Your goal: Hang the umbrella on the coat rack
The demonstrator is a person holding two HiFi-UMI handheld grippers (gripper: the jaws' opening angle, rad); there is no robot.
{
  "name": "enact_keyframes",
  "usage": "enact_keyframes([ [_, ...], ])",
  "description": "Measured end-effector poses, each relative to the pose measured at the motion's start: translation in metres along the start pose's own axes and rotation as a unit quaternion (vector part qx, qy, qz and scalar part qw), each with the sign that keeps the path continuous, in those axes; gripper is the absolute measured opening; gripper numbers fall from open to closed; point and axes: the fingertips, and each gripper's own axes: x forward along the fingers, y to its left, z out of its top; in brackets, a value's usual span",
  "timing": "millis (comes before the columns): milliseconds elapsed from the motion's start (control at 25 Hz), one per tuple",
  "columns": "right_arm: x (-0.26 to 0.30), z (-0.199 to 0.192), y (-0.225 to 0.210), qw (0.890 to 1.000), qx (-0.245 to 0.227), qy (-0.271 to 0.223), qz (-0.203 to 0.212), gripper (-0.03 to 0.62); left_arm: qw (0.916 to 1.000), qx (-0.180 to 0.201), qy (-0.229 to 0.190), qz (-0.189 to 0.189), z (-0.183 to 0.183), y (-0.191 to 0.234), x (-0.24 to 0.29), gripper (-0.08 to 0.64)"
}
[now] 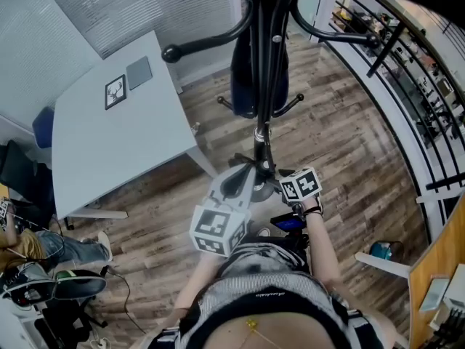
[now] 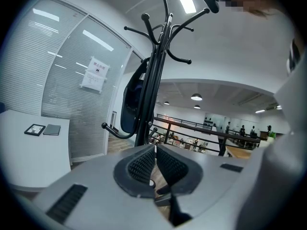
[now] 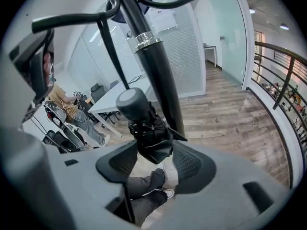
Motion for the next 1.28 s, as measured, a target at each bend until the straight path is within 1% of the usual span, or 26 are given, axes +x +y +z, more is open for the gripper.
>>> enact_keyframes([
  [160,-0.005,0.004,0.003,1.000,-0.002,-0.014,0.007,0.230,1.0000,0.000,0.003,0.001,-0.001,0.000,-0.001,0.011],
  [360,-0.013,0.011,0.004,1.000,-0.007,-0.027,0.003,0.229,1.0000,-0.005,0.001,0.000,-0.002,0.000,-0.001,0.011],
  [560,-0.018,0.015,0.008,0.999,-0.016,-0.034,0.013,0.227,0.9999,-0.010,0.003,0.002,-0.004,0.001,0.001,0.011],
  [760,-0.024,0.019,0.014,0.998,-0.017,-0.050,0.014,0.222,0.9999,-0.012,0.007,0.004,-0.005,0.001,0.000,0.011],
  [880,-0.028,0.023,0.016,0.998,-0.020,-0.059,0.011,0.219,0.9999,-0.014,0.008,0.005,-0.006,0.001,0.001,0.011],
  [1000,-0.035,0.024,0.016,0.998,-0.031,-0.061,-0.001,0.216,0.9998,-0.017,0.008,0.007,-0.006,0.001,0.002,0.011],
  [1080,-0.038,0.025,0.017,0.997,-0.040,-0.062,-0.007,0.212,0.9998,-0.017,0.009,0.008,-0.007,0.001,0.002,0.011],
  [1200,-0.043,0.028,0.021,0.997,-0.045,-0.069,-0.006,0.195,0.9997,-0.017,0.015,0.008,-0.010,0.002,0.003,0.011],
  [1280,-0.047,0.031,0.023,0.996,-0.047,-0.078,-0.005,0.173,0.9997,-0.017,0.017,0.008,-0.011,0.002,0.004,0.011],
])
